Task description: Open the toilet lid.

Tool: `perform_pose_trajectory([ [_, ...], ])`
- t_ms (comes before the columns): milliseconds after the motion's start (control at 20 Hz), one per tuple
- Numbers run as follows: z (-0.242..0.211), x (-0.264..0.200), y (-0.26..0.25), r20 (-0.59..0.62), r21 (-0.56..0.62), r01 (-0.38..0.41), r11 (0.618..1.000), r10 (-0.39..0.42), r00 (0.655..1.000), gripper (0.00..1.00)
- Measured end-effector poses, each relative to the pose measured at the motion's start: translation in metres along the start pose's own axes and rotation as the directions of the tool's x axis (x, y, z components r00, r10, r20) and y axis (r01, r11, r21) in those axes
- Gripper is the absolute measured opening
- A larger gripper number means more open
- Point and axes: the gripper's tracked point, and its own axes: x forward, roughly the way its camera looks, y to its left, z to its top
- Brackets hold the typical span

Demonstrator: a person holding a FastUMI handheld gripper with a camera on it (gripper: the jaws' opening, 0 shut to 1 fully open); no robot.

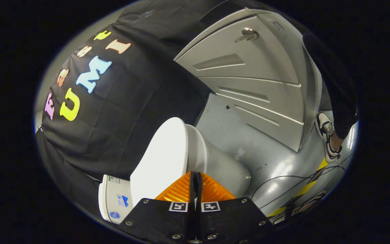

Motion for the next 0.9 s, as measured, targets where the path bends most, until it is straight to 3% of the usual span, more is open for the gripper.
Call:
perform_pose_trajectory([
  [500, 0.027, -0.047, 0.079, 0.087, -0.231, -0.011, 0.973, 0.032, 0.996, 0.00],
  [900, 0.033, -0.080, 0.143, 0.136, -0.404, 0.013, 0.915, 0.046, 0.990, 0.00],
])
